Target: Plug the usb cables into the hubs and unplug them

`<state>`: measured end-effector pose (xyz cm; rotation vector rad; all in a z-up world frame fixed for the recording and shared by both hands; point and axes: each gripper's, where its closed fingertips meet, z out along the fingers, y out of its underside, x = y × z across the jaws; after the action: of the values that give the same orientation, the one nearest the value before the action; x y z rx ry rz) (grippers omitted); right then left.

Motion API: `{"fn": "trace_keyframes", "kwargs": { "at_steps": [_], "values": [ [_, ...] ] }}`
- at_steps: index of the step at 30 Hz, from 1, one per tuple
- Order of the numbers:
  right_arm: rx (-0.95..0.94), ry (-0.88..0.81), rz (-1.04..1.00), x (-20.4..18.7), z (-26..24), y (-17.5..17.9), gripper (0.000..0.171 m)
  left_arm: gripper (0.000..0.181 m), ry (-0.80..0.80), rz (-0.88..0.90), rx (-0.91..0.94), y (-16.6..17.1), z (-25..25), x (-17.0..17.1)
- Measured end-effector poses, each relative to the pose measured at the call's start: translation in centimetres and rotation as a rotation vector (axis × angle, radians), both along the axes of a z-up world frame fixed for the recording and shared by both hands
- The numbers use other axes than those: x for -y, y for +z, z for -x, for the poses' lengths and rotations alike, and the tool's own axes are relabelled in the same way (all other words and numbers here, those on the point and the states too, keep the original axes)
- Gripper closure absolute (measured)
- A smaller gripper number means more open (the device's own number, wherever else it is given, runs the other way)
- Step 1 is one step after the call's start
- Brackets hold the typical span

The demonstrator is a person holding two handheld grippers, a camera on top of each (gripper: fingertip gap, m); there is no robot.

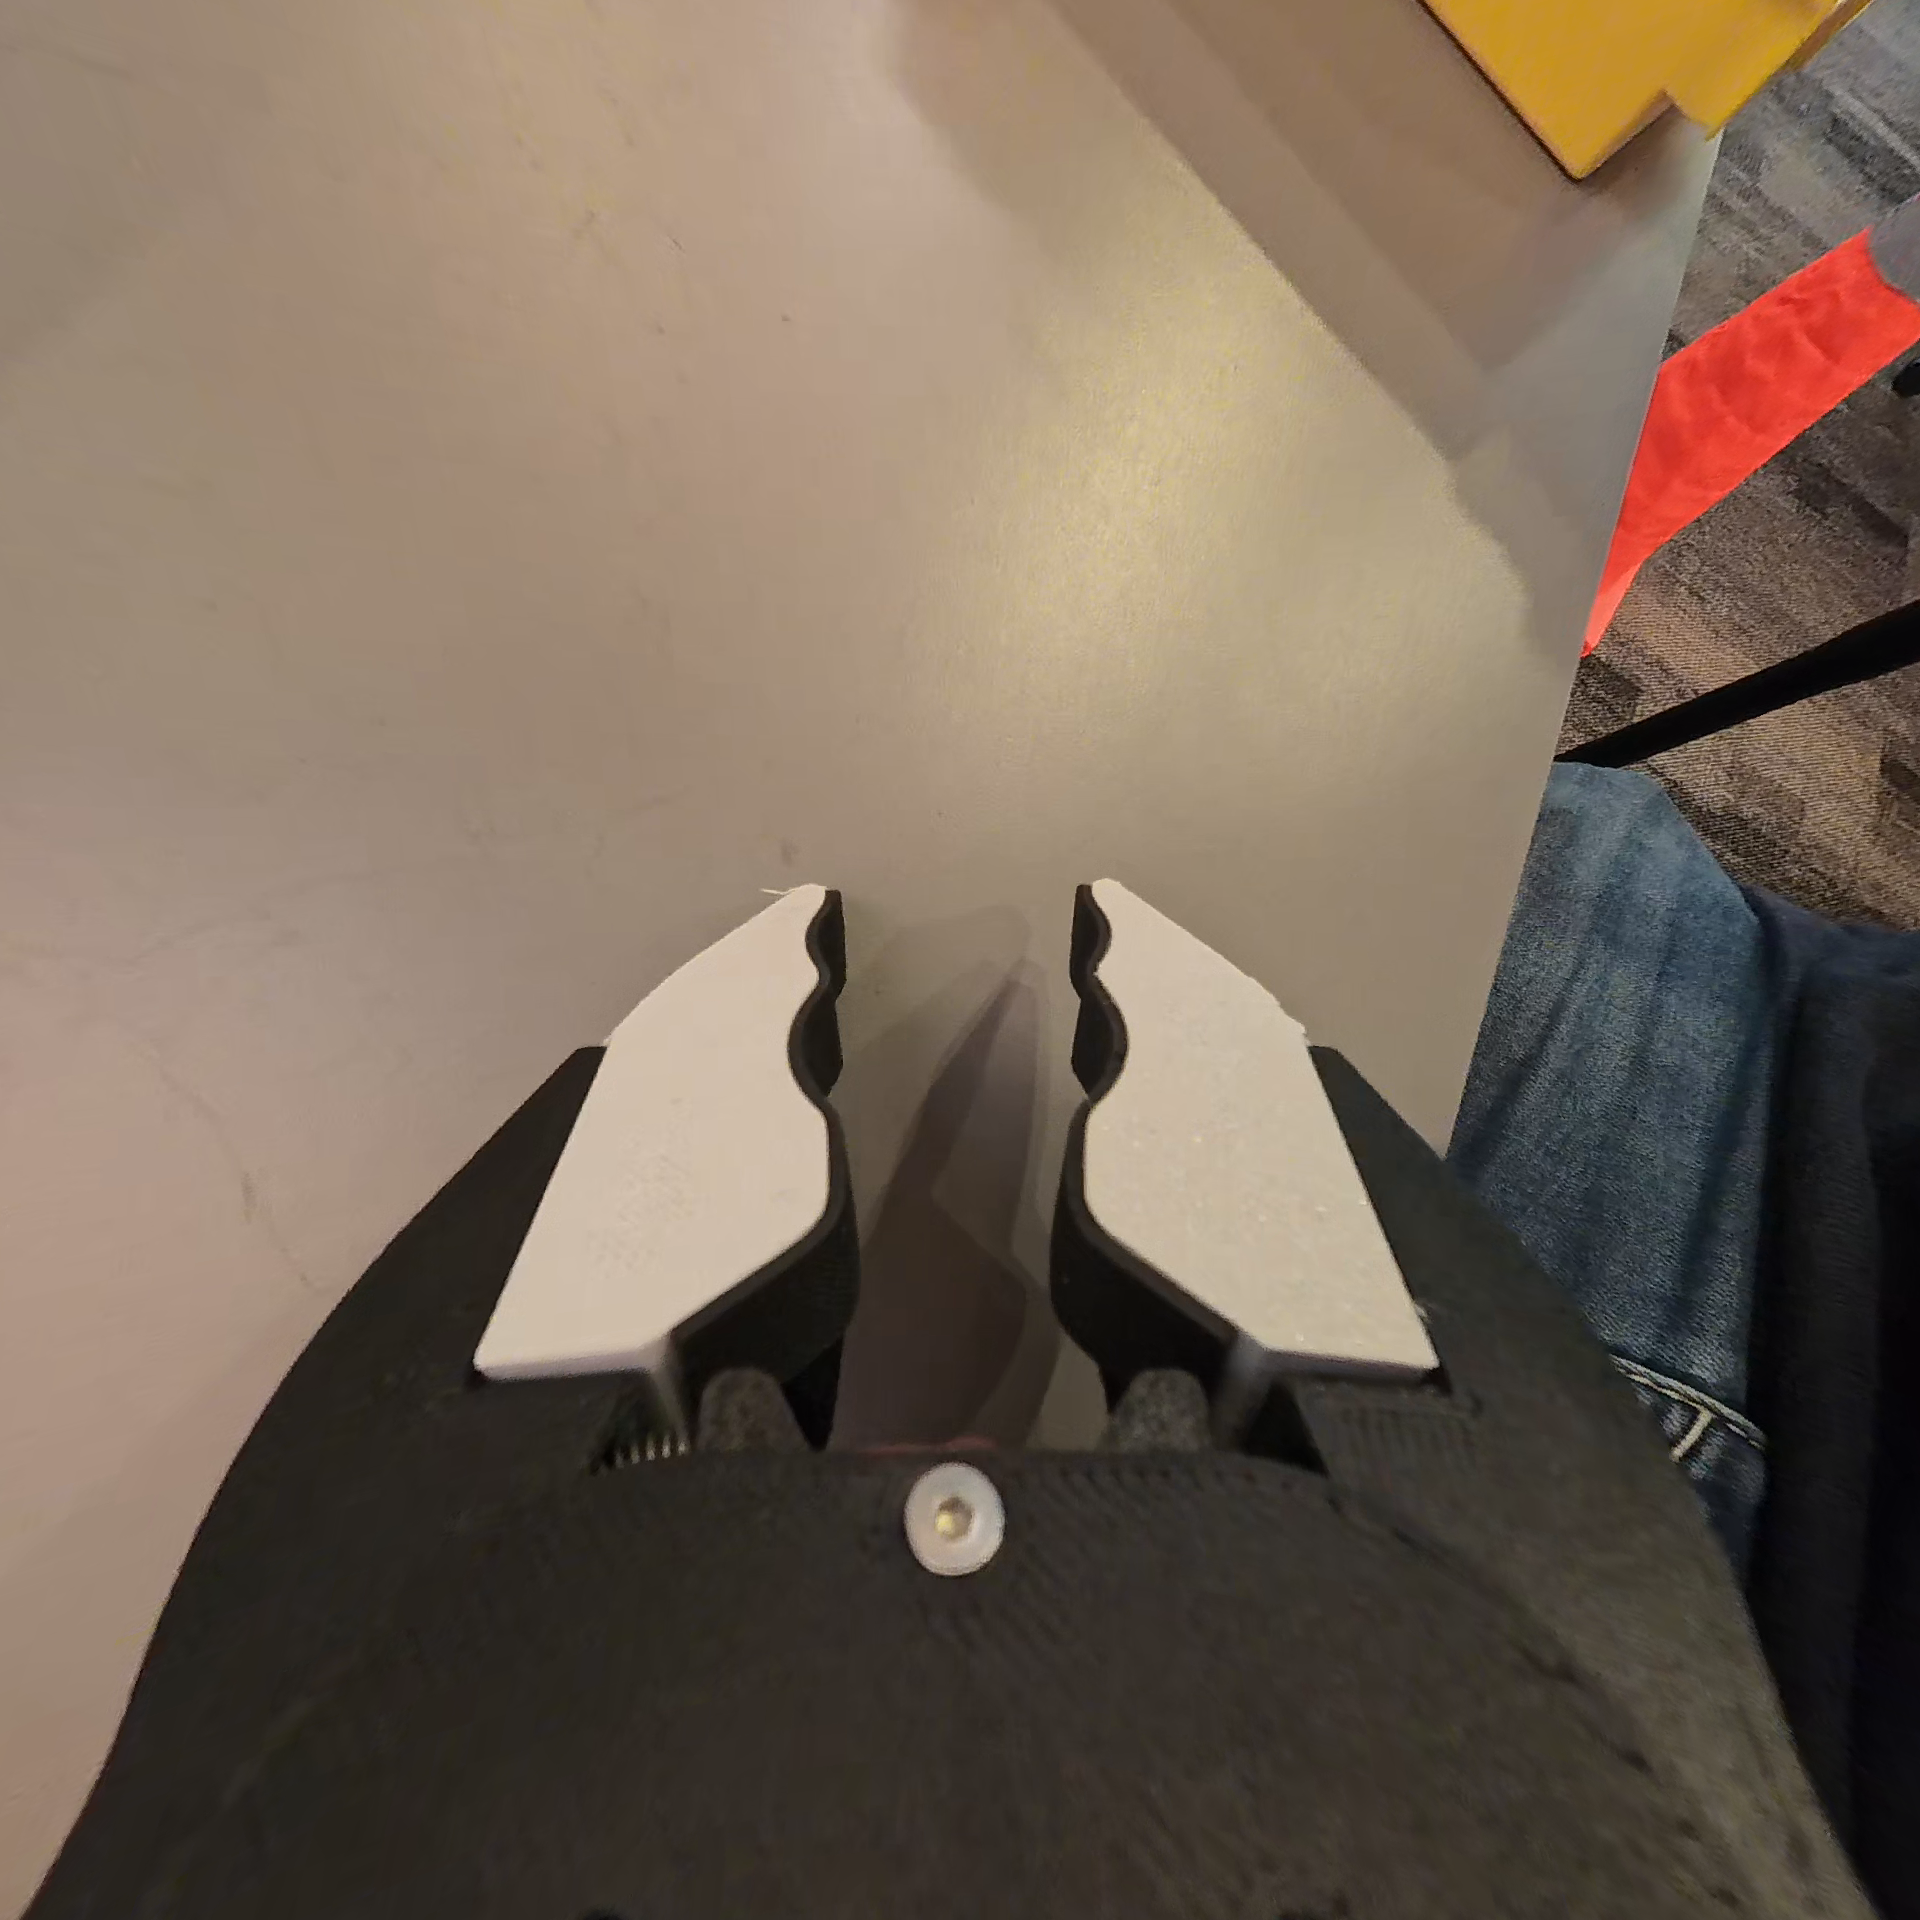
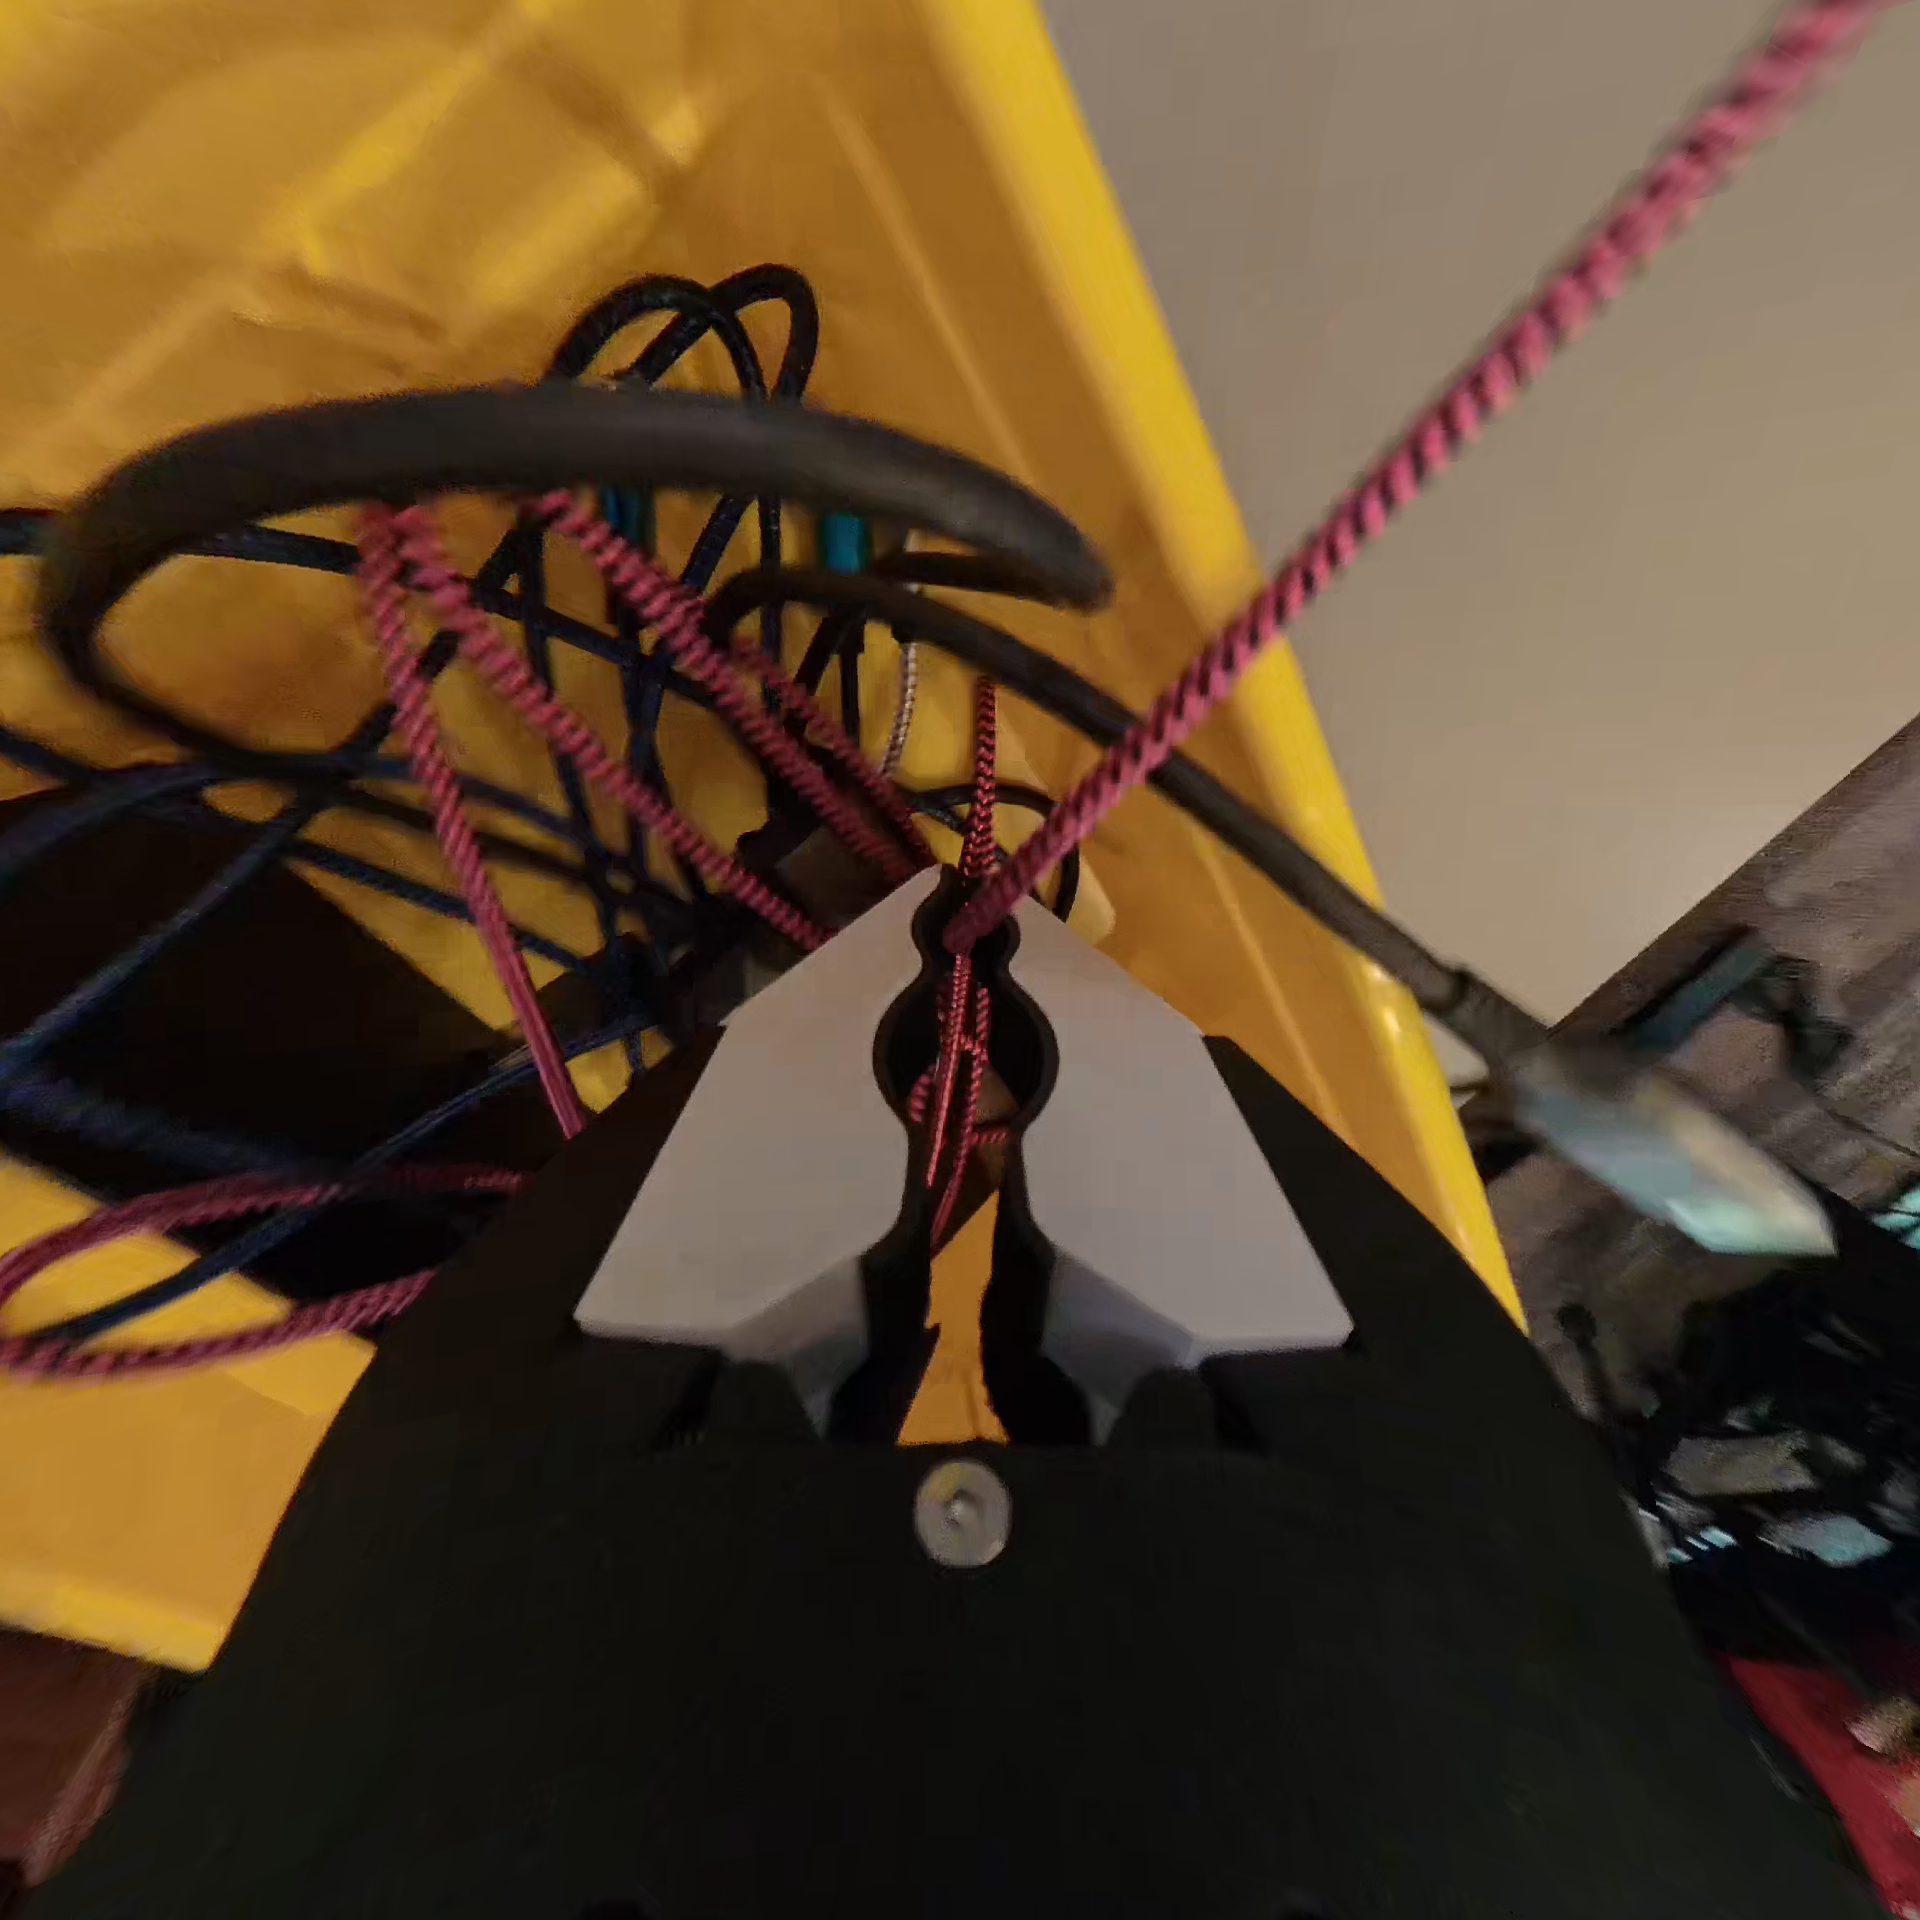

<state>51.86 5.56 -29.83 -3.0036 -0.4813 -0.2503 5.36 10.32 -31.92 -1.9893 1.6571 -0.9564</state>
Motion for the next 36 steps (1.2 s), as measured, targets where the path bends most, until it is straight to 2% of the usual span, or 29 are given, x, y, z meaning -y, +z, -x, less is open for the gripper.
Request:
{"fn": "trace_keyframes", "kwargs": {
  "at_steps": [4, 10, 12, 16, 19, 25, 28, 31, 33, 36],
  "values": [
    [0.109, 0.066, 0.080, 0.1, -1.2, -1.9, 0.171, 0.140, -0.001, -0.008, -0.002, 0.0, 0.0, 0.0],
    [0.206, 0.157, 0.163, 0.1, -1.4, -1.7, 0.171, 0.136, -0.009, -0.011, -0.007, 0.0, -0.1, 0.3],
    [0.227, 0.161, 0.158, 0.4, -1.4, -1.0, 0.166, 0.136, -0.015, -0.017, -0.017, 0.0, 0.0, 0.5],
    [0.248, 0.129, 0.126, 1.2, -1.1, 1.6, 0.146, 0.133, -0.018, -0.014, -0.030, 0.0, 0.3, 0.8],
    [0.189, 0.105, 0.063, 1.8, -0.1, 3.3, 0.132, 0.127, -0.020, -0.031, -0.040, 0.2, 0.3, 0.5],
    [0.172, 0.077, -0.046, 3.6, 0.0, 6.7, 0.125, 0.125, -0.006, -0.082, -0.017, 1.9, 0.3, -0.4],
    [0.179, -0.004, -0.177, 4.5, -0.7, 9.9, 0.124, 0.123, 0.024, -0.135, 0.009, 4.2, 1.0, -1.6],
    [0.139, -0.139, -0.301, 7.1, -1.7, 11.9, 0.118, 0.120, 0.093, -0.212, 0.062, 8.4, 2.5, -3.8],
    [0.083, -0.232, -0.362, 9.3, -2.2, 11.7, 0.108, 0.108, 0.191, -0.288, 0.014, 10.8, 5.0, -6.2],
    [-0.051, -0.357, -0.393, 12.2, -2.1, 9.2, 0.095, 0.100, 0.359, -0.434, -0.020, 14.6, 10.3, -9.7]
  ]
}}
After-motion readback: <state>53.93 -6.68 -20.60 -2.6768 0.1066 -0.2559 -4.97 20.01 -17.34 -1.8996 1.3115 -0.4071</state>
